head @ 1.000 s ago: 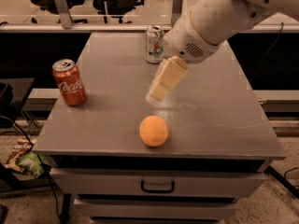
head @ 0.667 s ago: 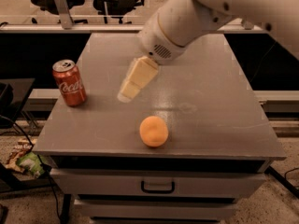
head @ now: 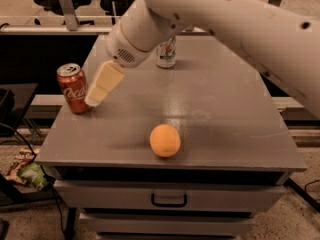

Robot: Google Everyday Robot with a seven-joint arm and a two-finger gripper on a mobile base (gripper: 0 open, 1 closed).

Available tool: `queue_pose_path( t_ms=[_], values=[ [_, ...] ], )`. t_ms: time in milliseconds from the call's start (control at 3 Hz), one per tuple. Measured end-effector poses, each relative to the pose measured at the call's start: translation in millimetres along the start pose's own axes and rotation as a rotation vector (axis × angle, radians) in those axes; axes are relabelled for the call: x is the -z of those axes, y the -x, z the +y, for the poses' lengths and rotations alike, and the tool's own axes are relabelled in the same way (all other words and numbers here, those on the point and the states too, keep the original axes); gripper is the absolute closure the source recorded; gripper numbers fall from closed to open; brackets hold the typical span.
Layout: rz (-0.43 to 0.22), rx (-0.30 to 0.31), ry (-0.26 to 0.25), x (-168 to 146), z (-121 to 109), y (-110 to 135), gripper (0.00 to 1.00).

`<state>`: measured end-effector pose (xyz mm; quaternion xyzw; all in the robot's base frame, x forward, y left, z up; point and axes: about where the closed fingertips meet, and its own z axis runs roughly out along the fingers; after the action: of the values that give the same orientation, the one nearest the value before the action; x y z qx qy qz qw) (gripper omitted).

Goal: Knock coke can over

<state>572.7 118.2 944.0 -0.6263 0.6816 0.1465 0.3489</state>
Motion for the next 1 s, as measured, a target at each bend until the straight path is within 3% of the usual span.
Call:
queue_pose_path(
  t_ms=[1000],
  values=[
    [-0.015,-0.041,0.092,-71.9,-0.8,29.8,0.0]
  ],
)
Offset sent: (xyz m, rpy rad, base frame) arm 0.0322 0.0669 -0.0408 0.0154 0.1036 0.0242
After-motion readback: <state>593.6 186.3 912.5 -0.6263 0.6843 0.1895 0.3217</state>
